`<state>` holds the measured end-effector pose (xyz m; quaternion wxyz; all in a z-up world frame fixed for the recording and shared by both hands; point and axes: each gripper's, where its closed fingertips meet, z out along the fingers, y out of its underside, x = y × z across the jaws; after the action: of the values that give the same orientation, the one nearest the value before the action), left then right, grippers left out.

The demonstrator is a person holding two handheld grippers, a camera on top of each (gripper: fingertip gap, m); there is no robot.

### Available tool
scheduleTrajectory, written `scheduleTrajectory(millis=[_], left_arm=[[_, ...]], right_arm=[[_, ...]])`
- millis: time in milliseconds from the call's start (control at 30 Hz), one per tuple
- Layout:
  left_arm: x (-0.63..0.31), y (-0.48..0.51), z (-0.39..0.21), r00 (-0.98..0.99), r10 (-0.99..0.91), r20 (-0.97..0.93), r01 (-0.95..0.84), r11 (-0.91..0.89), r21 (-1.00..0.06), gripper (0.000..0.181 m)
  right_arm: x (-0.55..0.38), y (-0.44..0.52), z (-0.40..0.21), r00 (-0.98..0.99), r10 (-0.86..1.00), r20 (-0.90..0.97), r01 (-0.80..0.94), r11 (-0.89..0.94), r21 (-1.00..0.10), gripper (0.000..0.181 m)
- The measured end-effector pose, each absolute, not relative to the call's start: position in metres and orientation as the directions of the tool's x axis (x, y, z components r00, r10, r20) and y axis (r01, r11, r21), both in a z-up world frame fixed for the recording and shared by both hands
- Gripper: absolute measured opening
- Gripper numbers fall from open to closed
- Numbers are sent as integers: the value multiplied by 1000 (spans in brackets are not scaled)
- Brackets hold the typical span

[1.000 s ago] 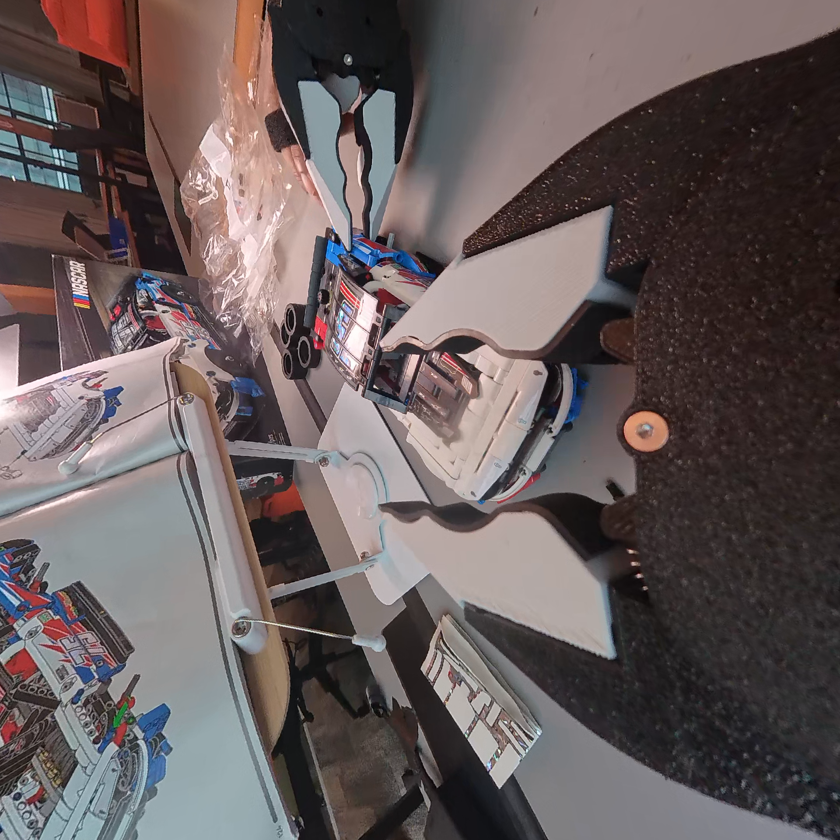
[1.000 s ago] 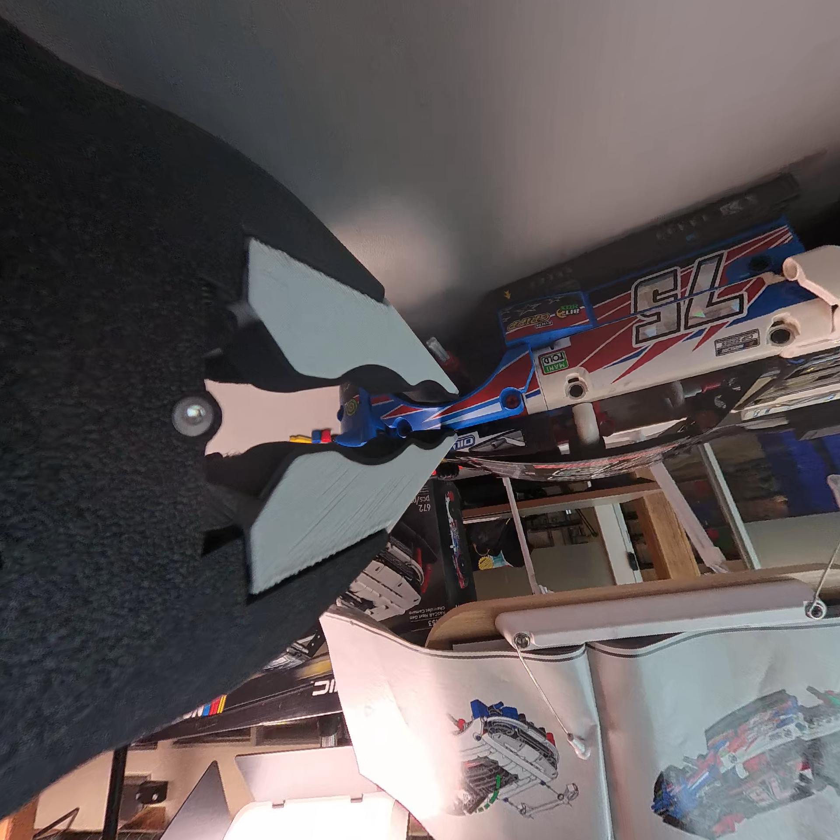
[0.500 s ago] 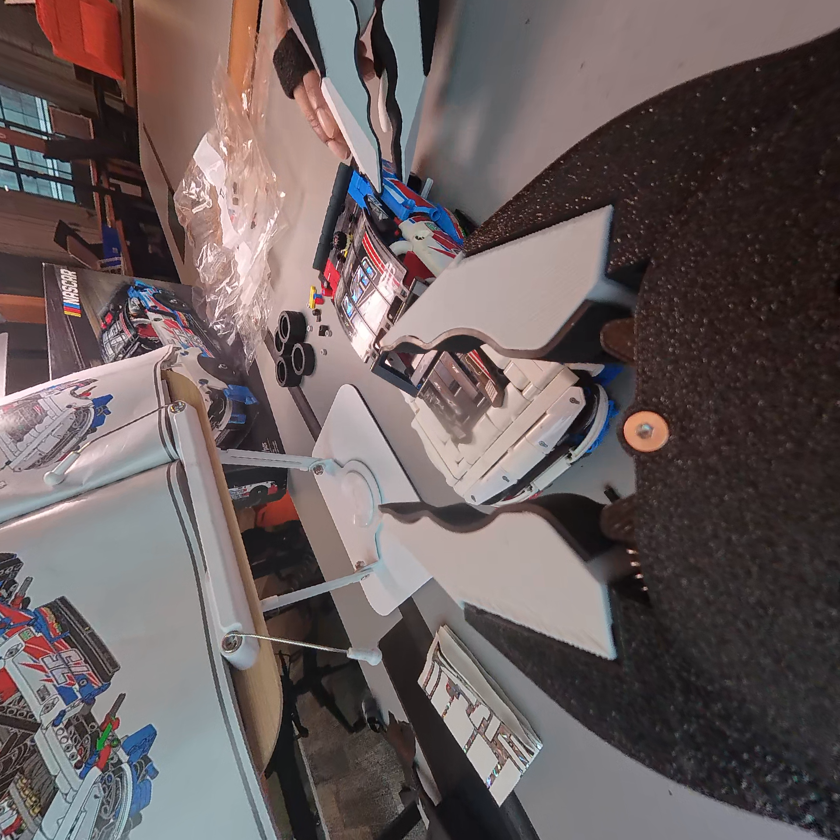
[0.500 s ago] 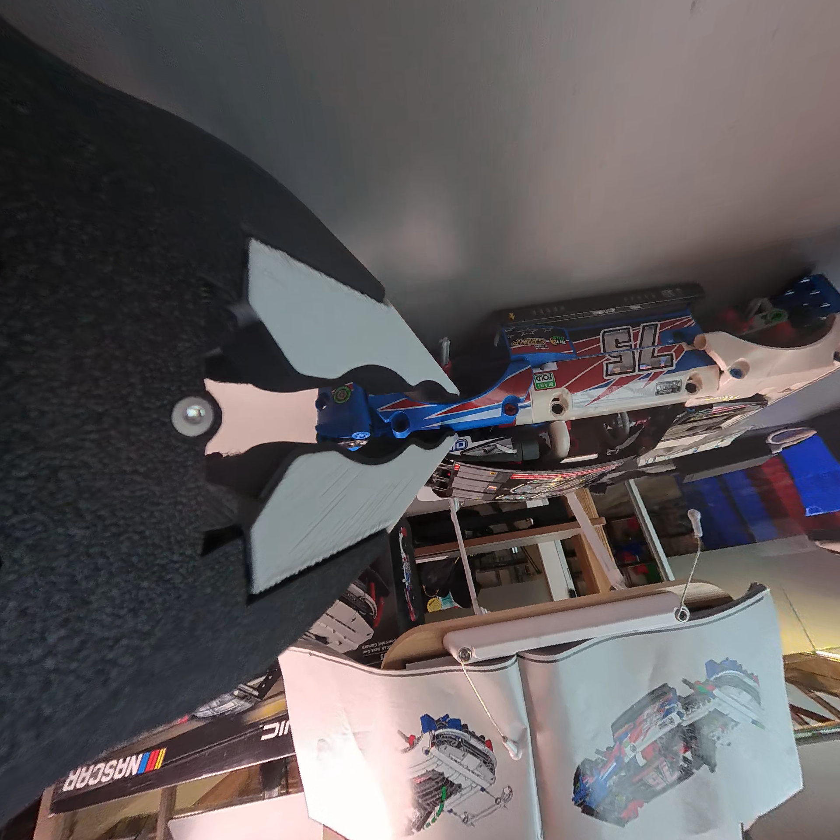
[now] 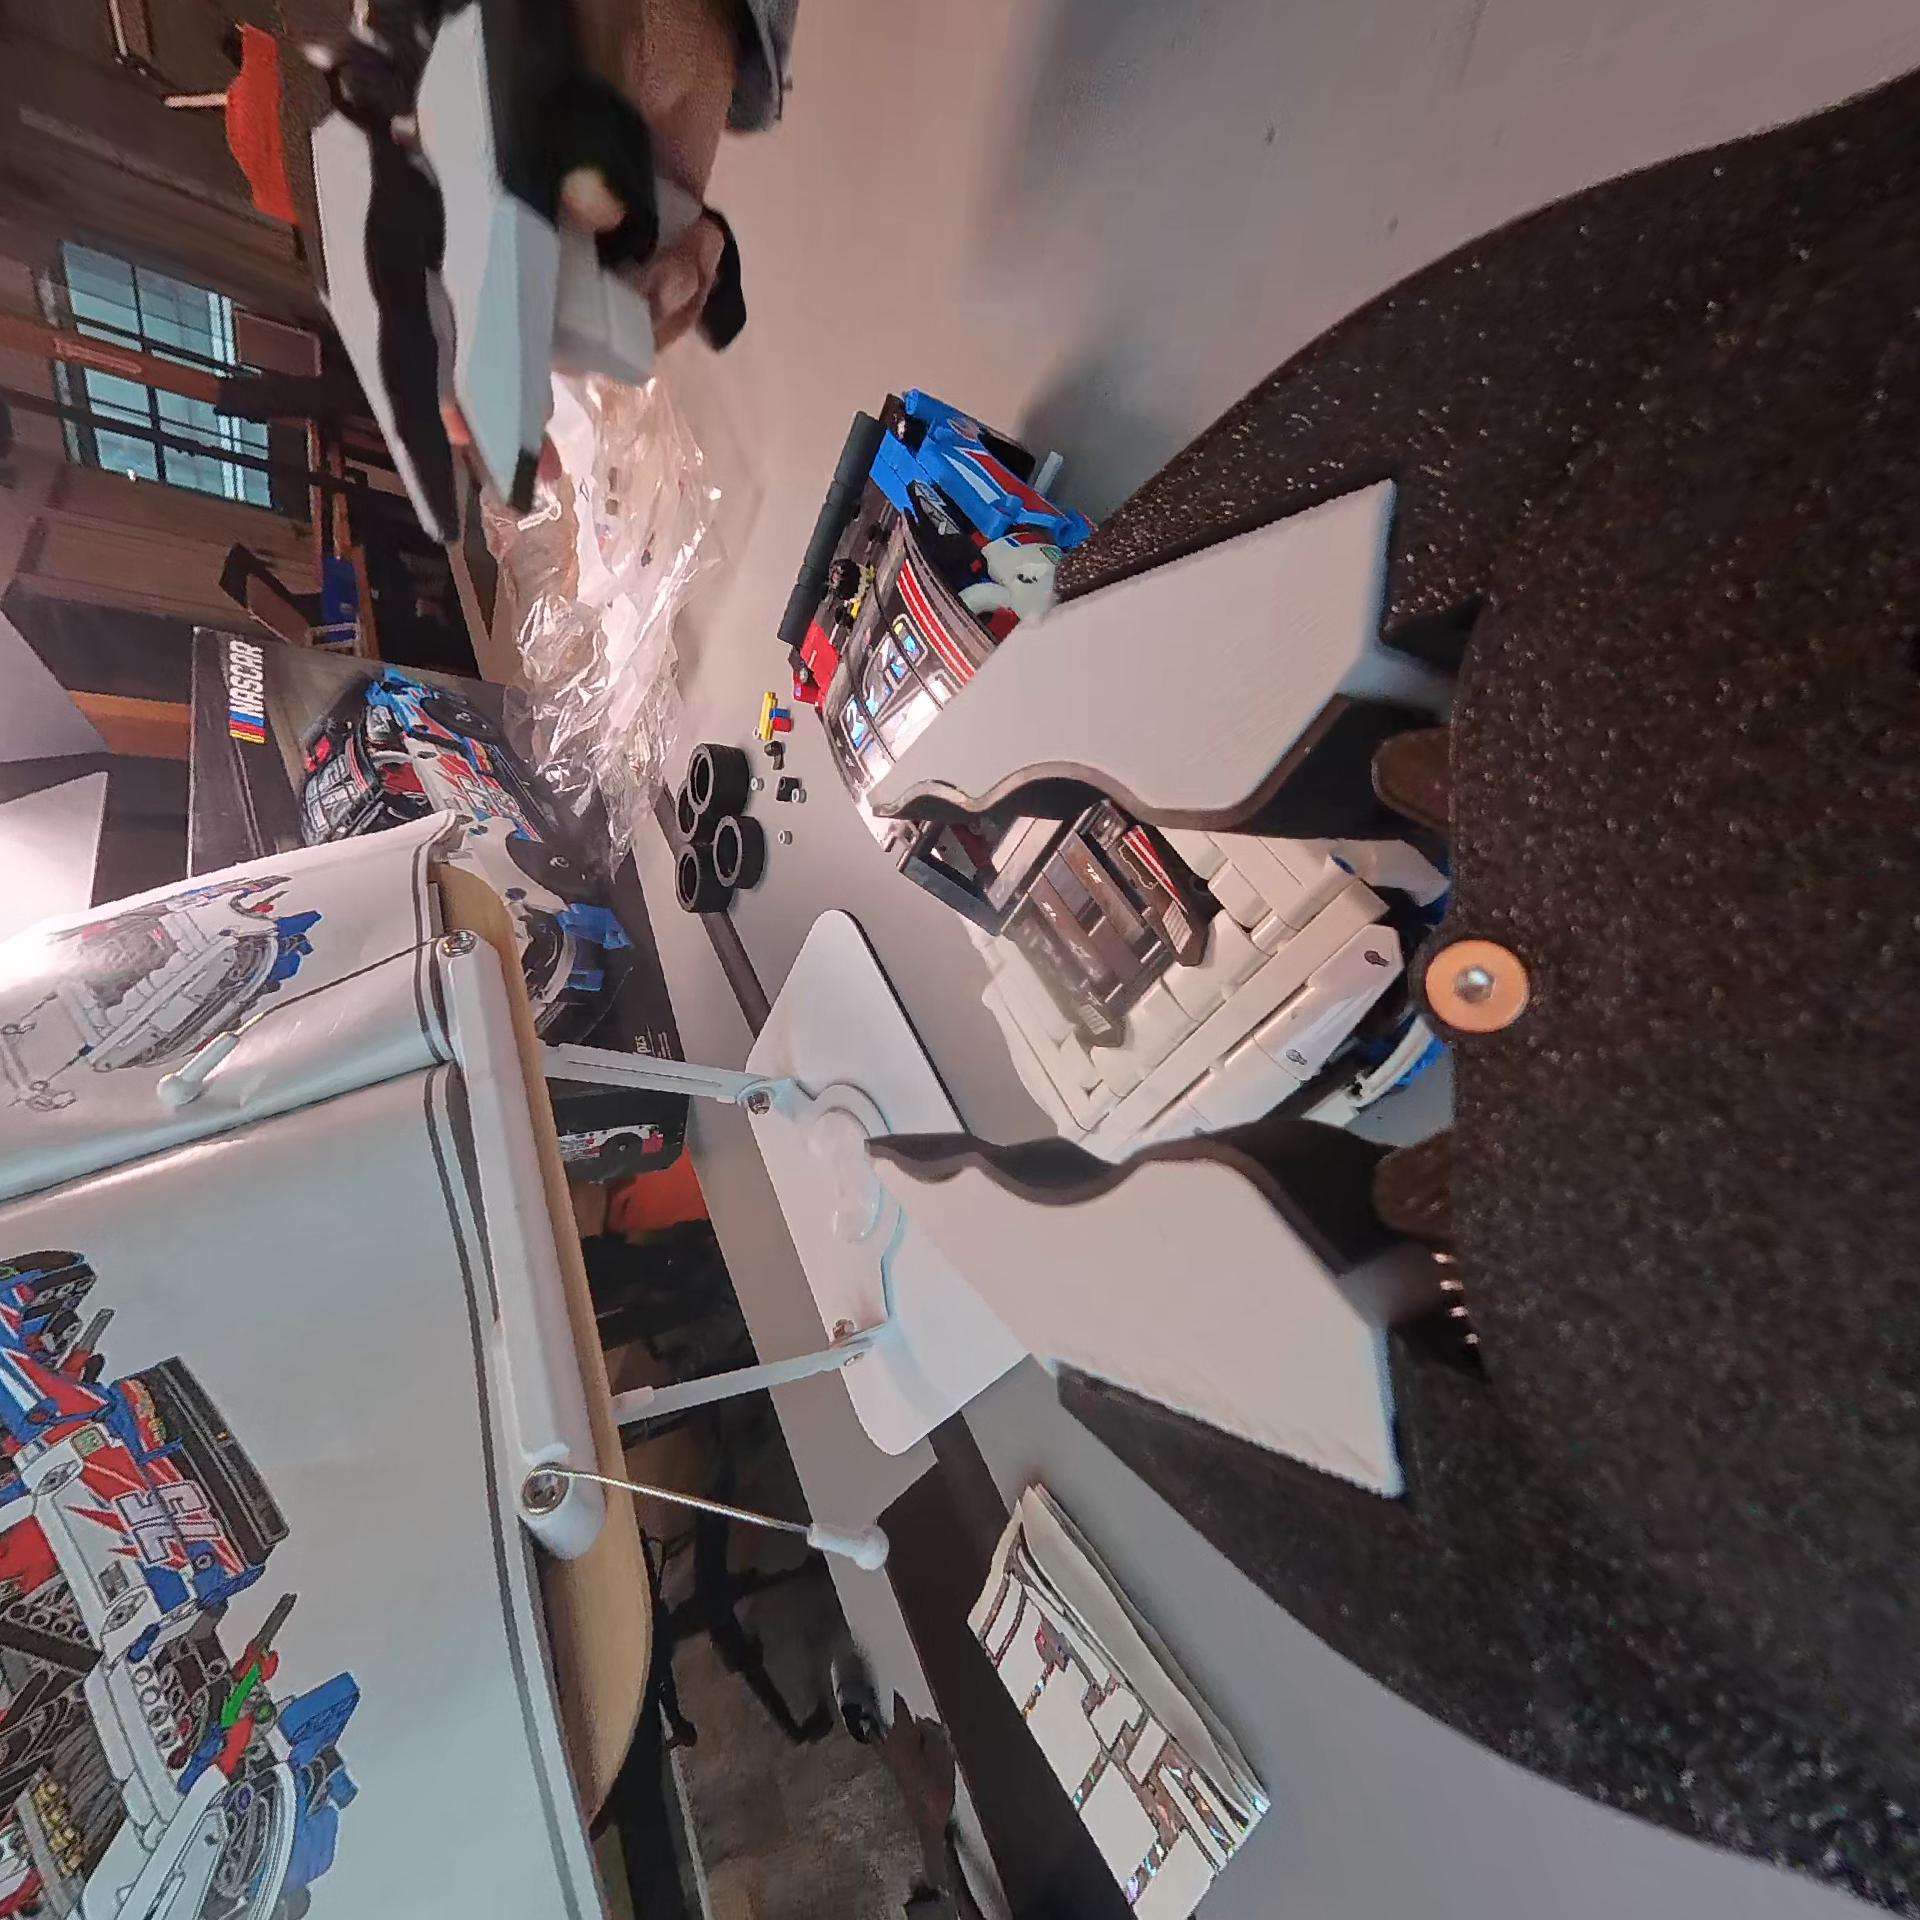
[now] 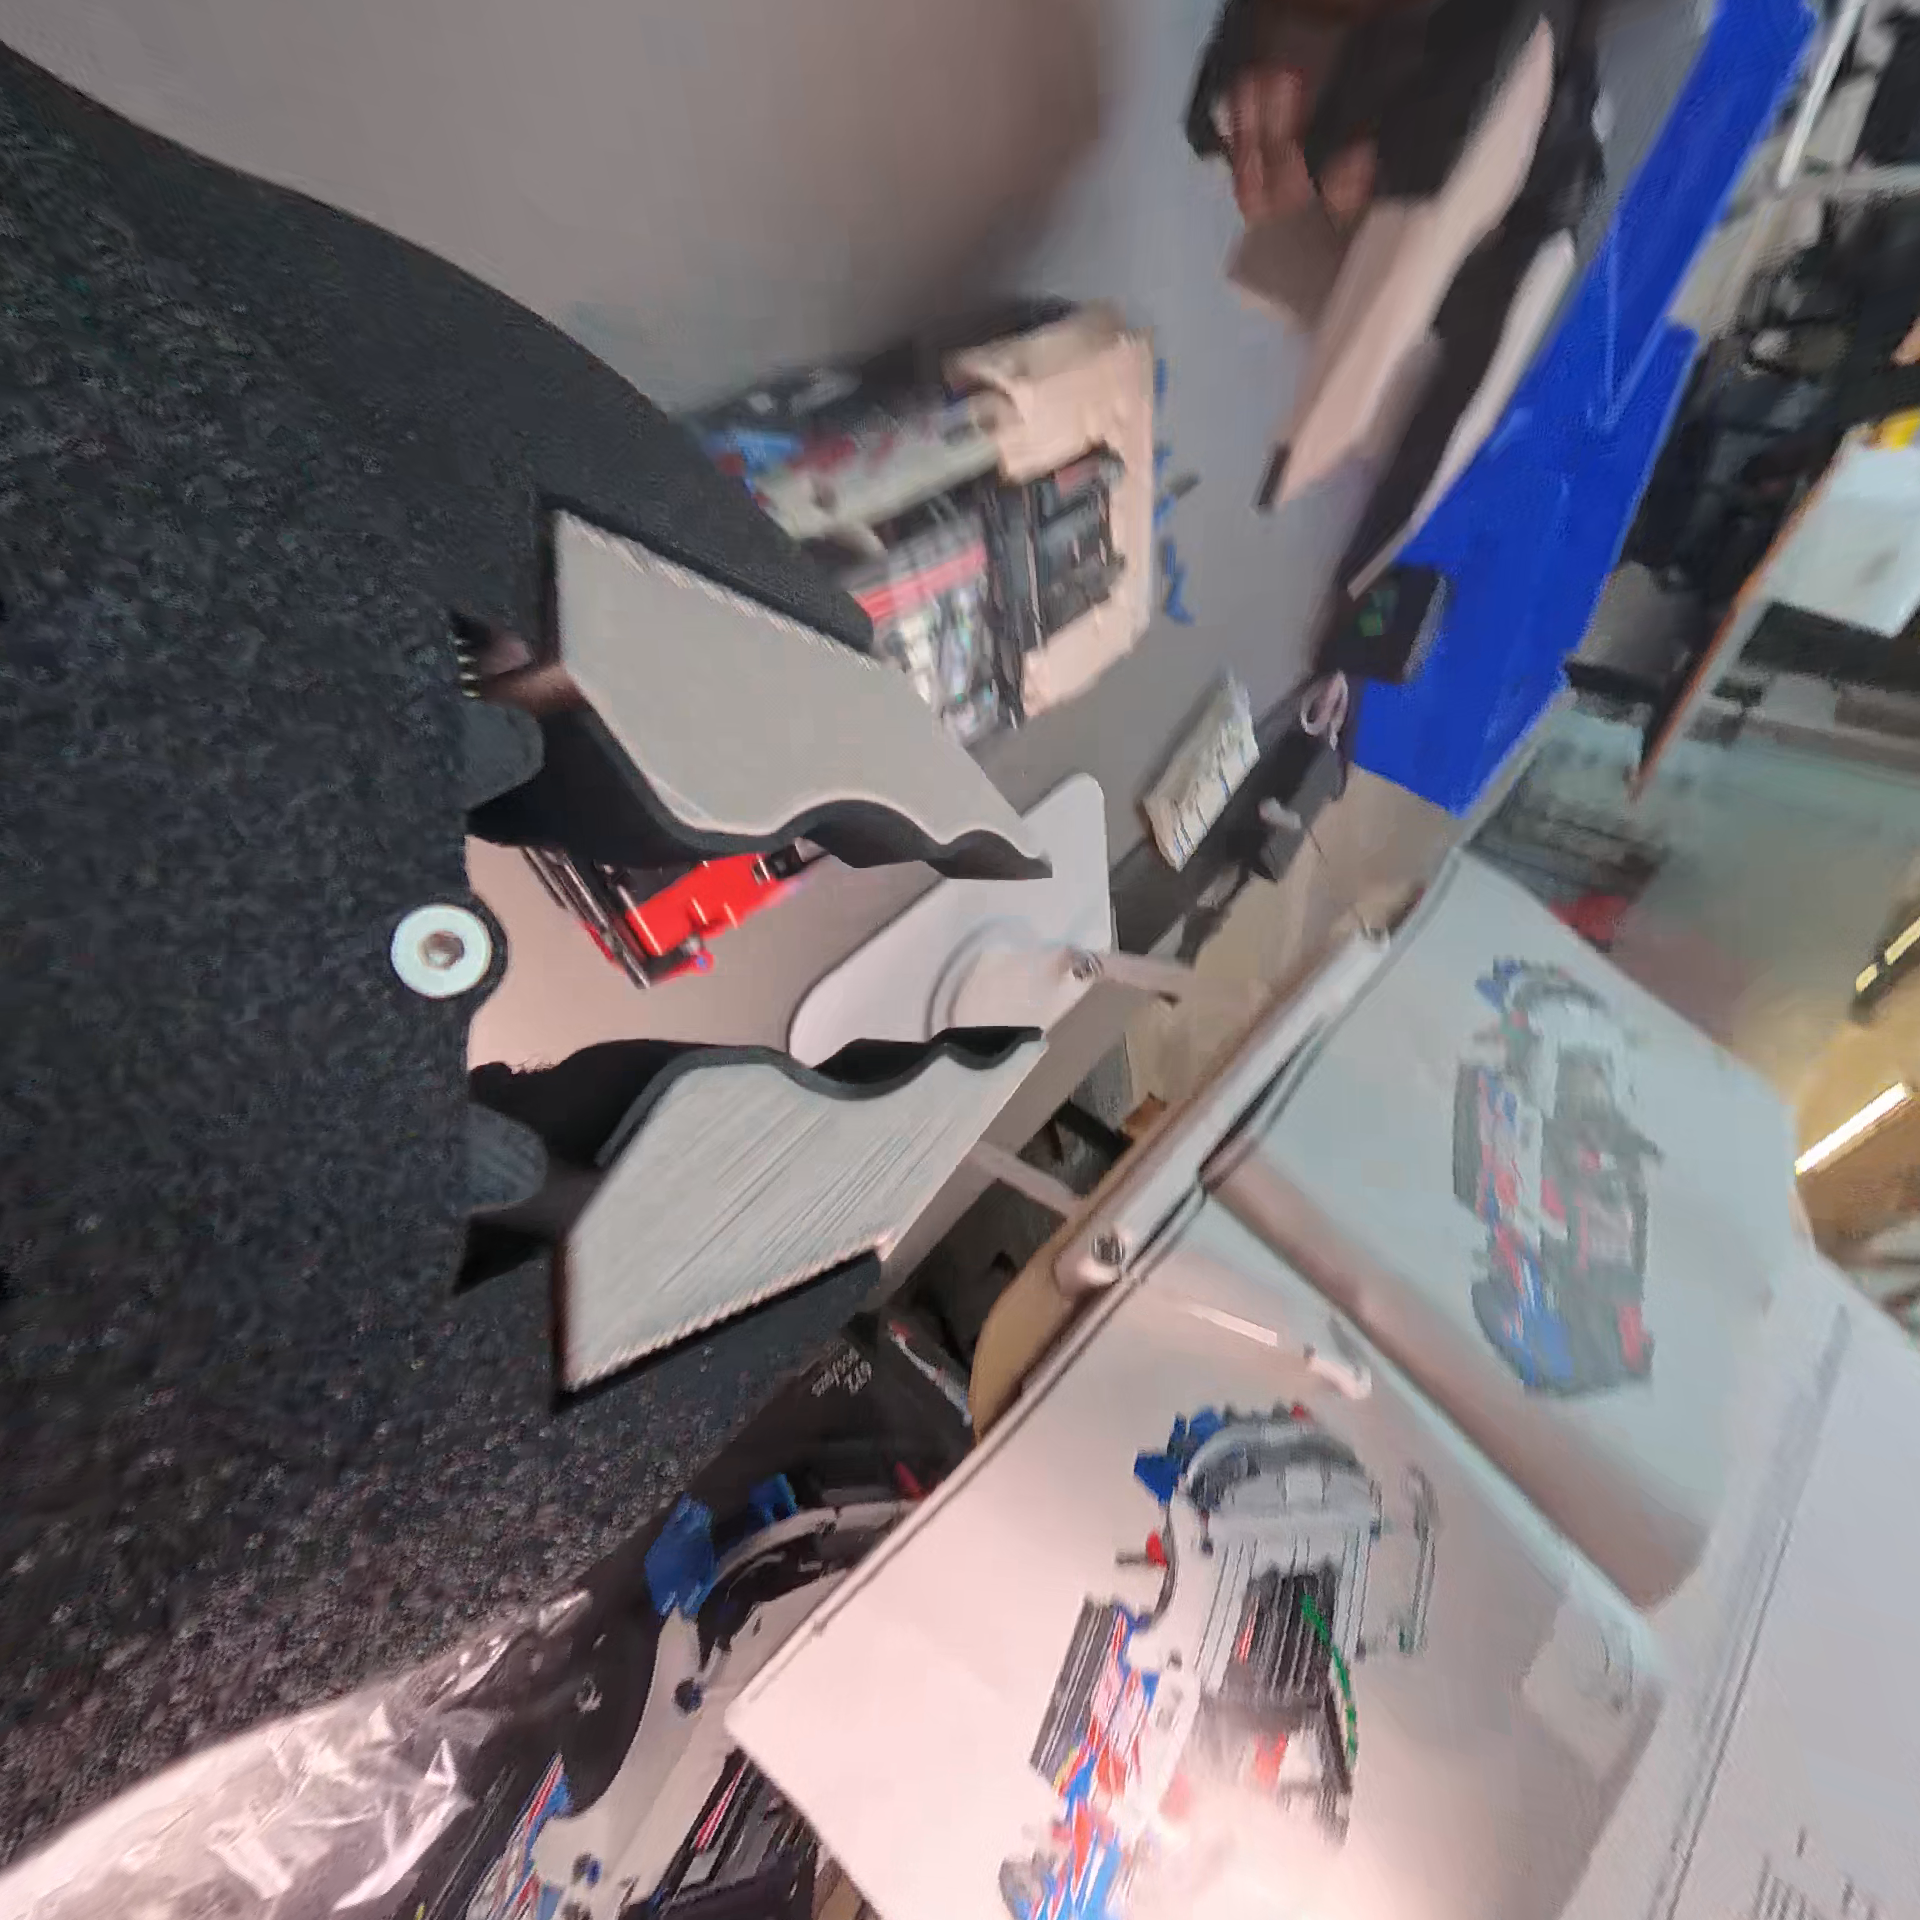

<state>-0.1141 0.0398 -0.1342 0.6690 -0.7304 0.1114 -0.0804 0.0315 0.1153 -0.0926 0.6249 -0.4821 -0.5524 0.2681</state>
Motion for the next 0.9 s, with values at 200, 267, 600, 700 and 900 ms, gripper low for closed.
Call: scheduleTrajectory(millis=[200,267,600,700,900], left_arm=[[-109,45,-129,966,-257,-26,-46,-71,-996,57],[-110,43,-134,967,-250,-44,-66,-82,-994,57],[-127,39,-146,973,-228,-42,-67,-105,-992,55],[-127,41,-148,972,-234,-24,-52,-114,-992,55],[-126,39,-148,972,-232,-38,-66,-113,-991,55]], right_arm=[[-28,210,-46,440,849,293,139,258,-956,42],[-52,231,-40,482,812,329,175,278,-944,42],[-80,265,-40,579,729,365,199,308,-930,0],[-82,263,-40,565,702,433,243,360,-901,0],[-82,264,-40,567,695,442,255,362,-897,0]])
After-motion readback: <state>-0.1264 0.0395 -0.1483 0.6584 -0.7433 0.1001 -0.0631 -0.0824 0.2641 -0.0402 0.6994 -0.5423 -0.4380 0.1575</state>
